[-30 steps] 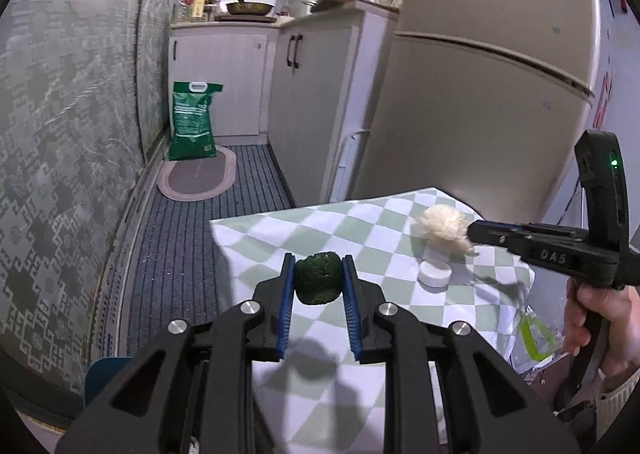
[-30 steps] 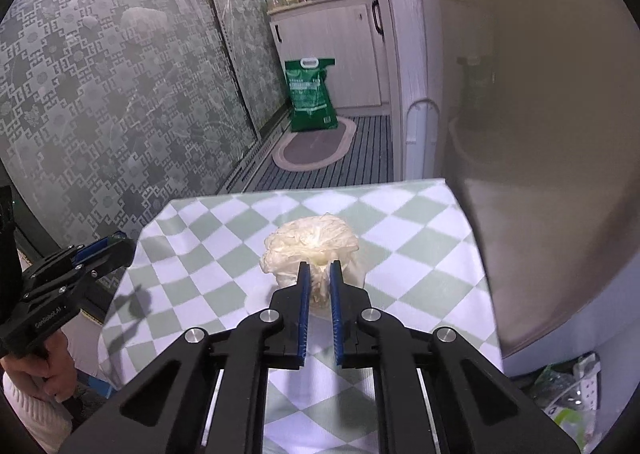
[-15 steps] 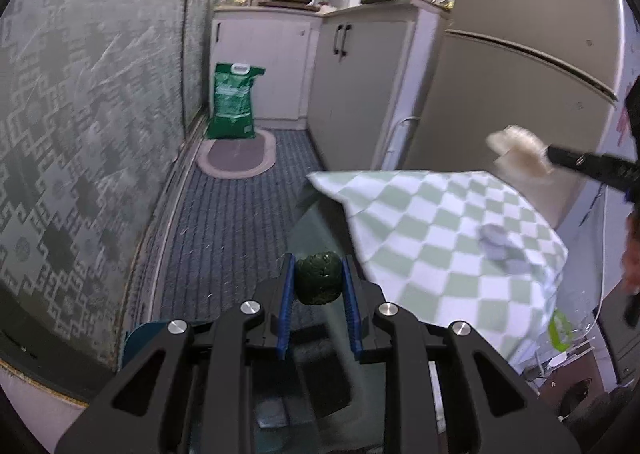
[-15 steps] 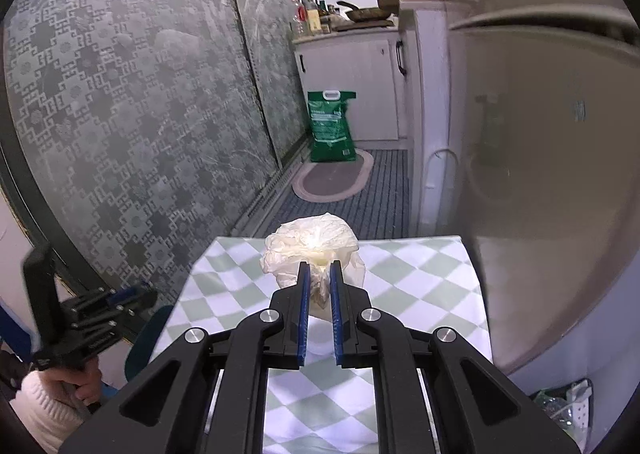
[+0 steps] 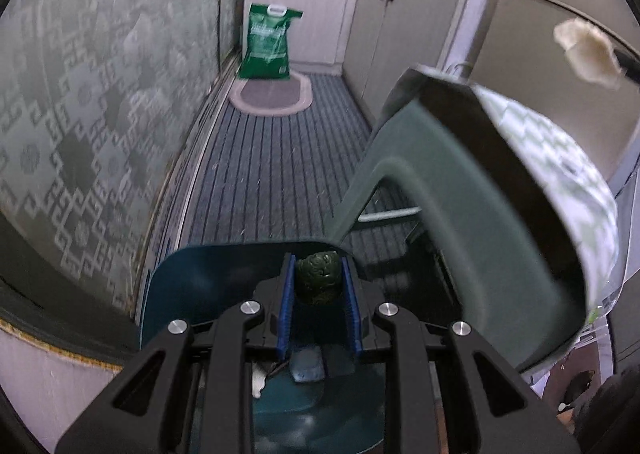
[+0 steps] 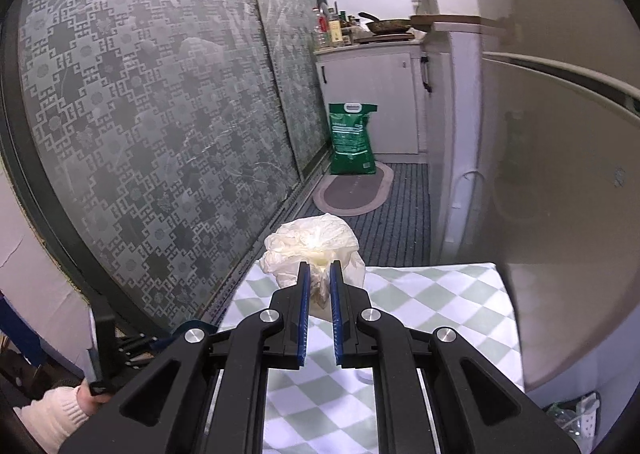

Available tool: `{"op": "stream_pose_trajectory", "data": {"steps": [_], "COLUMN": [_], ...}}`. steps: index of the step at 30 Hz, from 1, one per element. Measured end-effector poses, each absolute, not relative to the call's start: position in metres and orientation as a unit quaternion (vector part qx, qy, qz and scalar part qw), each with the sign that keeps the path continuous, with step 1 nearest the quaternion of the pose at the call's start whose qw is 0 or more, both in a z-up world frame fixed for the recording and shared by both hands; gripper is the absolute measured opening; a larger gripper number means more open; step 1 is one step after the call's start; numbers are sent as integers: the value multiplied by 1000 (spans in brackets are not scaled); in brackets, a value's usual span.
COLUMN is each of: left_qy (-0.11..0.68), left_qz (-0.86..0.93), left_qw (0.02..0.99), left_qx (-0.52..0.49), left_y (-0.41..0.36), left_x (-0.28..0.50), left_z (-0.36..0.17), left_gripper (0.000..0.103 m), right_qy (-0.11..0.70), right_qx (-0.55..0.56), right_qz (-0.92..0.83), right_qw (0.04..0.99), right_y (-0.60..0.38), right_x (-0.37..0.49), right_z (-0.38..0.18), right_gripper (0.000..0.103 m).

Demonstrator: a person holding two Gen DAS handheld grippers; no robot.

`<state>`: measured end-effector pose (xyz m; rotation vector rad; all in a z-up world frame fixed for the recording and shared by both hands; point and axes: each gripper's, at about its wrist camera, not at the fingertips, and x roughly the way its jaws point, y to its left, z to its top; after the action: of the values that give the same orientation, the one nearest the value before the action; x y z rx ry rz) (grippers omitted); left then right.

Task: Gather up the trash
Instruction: 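Drop the green pepper into the bin with the left gripper while the right tool carries the white bag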

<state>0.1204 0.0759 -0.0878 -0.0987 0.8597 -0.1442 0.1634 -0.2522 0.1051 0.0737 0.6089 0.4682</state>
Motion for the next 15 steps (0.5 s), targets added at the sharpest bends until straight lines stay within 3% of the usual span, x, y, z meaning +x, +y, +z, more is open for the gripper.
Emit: {"op": "stream_pose_trajectory", "data": {"steps": [15], "left_qy": [481], "left_qz": [-43], "left_qw": [874], "left_qx": [-57], "left_y": [119], "left_x": [115], "left_z": [-135], "left_gripper": [25], "right_qy": [306], "right_qx": [9], "right_qz": [276], "right_qw": [911], "right_y": [-175], "right_x": [164], "right_z": [109], "right_gripper": [10]}}
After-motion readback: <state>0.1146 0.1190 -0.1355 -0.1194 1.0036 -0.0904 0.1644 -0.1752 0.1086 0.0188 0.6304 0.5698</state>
